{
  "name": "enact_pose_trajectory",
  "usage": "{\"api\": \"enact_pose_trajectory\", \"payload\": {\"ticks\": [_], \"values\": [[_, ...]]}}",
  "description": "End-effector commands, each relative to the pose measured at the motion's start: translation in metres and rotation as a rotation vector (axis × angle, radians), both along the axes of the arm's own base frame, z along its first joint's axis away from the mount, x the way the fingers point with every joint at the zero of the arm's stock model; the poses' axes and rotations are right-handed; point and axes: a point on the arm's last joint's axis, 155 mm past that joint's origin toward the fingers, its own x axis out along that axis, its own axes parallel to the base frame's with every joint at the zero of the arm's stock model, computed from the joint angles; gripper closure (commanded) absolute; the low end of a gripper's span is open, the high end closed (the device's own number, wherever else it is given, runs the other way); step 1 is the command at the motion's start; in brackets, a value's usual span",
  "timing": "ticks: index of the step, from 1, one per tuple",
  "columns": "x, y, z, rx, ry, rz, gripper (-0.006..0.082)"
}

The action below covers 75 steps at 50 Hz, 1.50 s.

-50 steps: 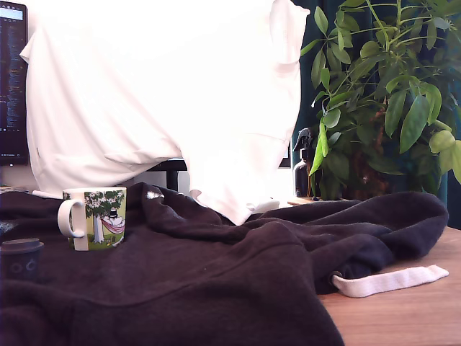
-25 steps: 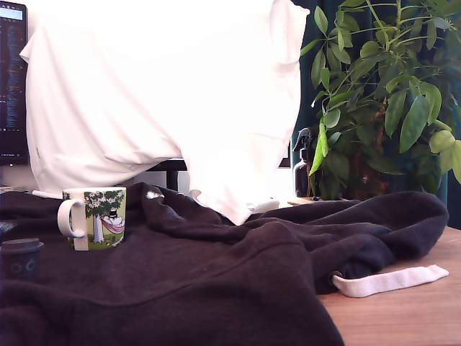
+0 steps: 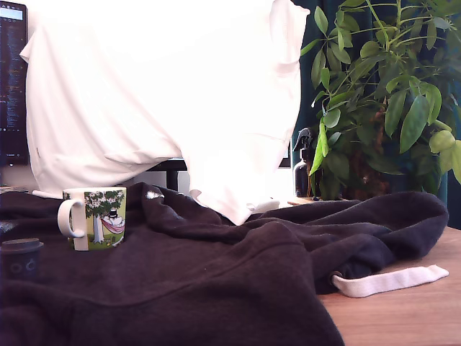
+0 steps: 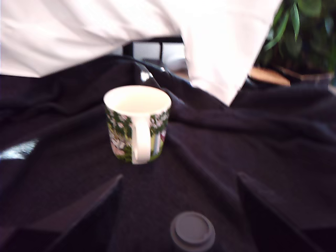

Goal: Pick the grey coffee capsule and place it inside the green coffee cup

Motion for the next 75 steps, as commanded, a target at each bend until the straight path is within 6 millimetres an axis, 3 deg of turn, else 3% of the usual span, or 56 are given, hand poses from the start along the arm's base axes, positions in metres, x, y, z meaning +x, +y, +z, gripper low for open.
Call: {"api": "enact_pose_trajectory", "payload": {"ticks": [1, 40, 65, 71, 75], "values": [[-0.001, -0.003, -0.011, 0.028, 0.001, -0.019, 0.0107], [0.025, -0.014, -0.055, 0.037, 0.110, -0.043, 0.0108], [0.033, -0.036, -0.079, 0.044, 0.185, -0.123, 0.0109], [0.035, -0.036, -0.083, 0.047, 0.198, -0.119, 0.0179], [0.035, -0.036, -0.085, 0.050, 0.205, -0.120, 0.0332]]}}
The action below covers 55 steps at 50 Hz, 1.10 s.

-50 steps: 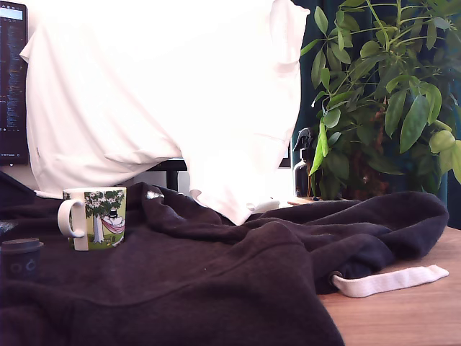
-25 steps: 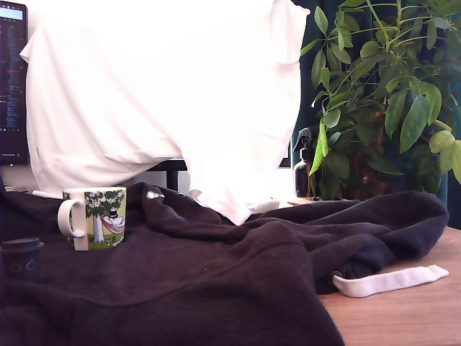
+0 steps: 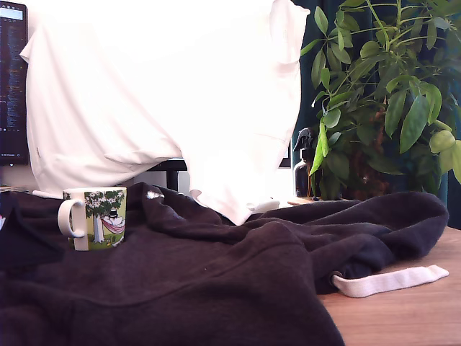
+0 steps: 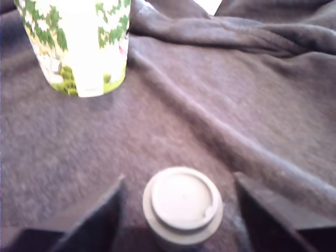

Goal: Pick the grey coffee capsule and place it inside the green coffee cup

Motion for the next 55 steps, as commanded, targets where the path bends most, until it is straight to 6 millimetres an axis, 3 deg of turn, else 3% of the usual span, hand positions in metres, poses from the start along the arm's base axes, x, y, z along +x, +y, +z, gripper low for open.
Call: {"api": "enact_pose_trajectory", "payload": {"ticks": [1, 5, 8, 19, 25, 44, 55], "values": [[0.000, -0.001, -0.003, 0.005, 0.008, -0.006, 0.0381], [-0.001, -0.001, -0.005, 0.012, 0.013, -0.008, 0.0529], [-0.001, -0.001, -0.006, 0.017, 0.016, -0.010, 0.0588], [0.000, -0.001, -0.004, 0.019, 0.006, -0.012, 0.0605], [0.010, -0.006, 0.015, -0.005, -0.066, -0.022, 0.0605], [0.075, -0.026, 0.105, -0.080, -0.295, -0.041, 0.0605], [0.121, -0.029, 0.119, -0.001, -0.305, -0.021, 0.0605]]}}
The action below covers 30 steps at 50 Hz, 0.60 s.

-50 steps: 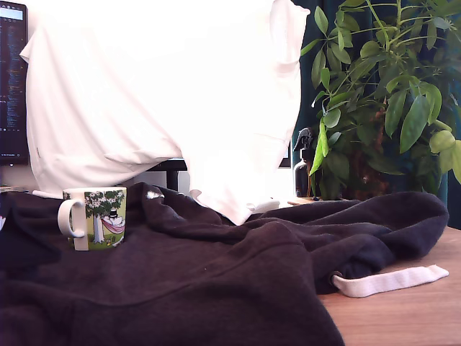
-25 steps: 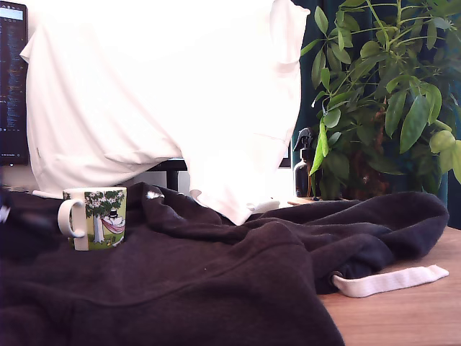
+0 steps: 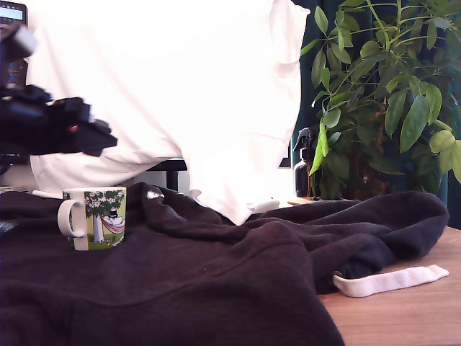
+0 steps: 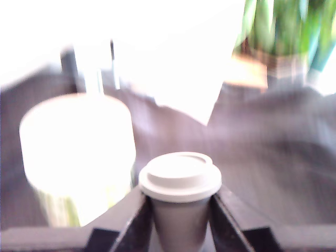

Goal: Pick the grey coffee capsule and place it inside the green coffee cup

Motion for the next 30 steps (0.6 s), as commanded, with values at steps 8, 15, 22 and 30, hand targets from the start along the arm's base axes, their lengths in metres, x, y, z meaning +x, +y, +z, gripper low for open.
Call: {"api": "enact_pose_trajectory", "payload": {"ticks": [8, 15, 22, 30], "values": [[0.032, -0.007, -0.020, 0.056, 0.050, -0.003, 0.0605], [0.047, 0.003, -0.030, 0.088, 0.098, 0.038, 0.0602], [0.053, 0.017, -0.038, 0.104, 0.159, 0.077, 0.0599], [0.050, 0.021, -0.052, 0.118, 0.221, 0.087, 0.0505]]}}
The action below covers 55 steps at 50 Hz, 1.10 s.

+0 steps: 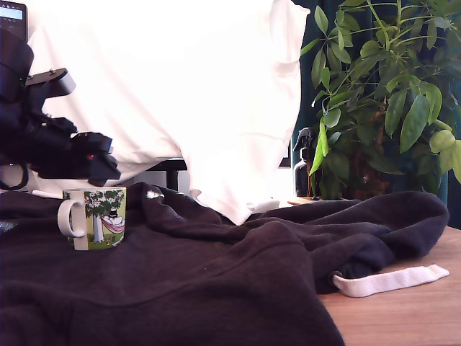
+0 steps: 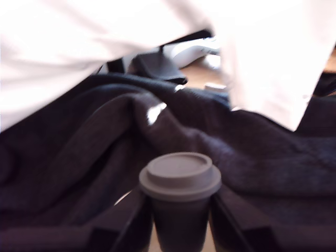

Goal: Pick the grey coffee capsule and place it inside the green coffee cup

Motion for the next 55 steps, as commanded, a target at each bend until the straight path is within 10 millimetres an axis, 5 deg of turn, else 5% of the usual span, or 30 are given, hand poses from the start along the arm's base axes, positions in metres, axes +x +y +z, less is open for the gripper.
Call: {"api": "enact_pose_trajectory", "payload": {"ticks": [1, 6, 10, 20, 42, 48, 55], "values": [[-0.002, 0.001, -0.006, 0.011, 0.021, 0.000, 0.0453], [-0.006, 0.001, -0.017, 0.008, 0.077, 0.003, 0.0163], [-0.009, 0.002, -0.023, 0.011, 0.109, 0.003, 0.0049], [-0.006, -0.002, -0.013, 0.003, 0.104, -0.011, 0.0047], [-0.018, 0.005, 0.056, -0.002, 0.039, 0.010, 0.0053], [-0.031, 0.010, 0.079, -0.003, 0.016, 0.016, 0.0189], [-0.046, 0.018, 0.105, -0.008, -0.017, 0.028, 0.0696]]}}
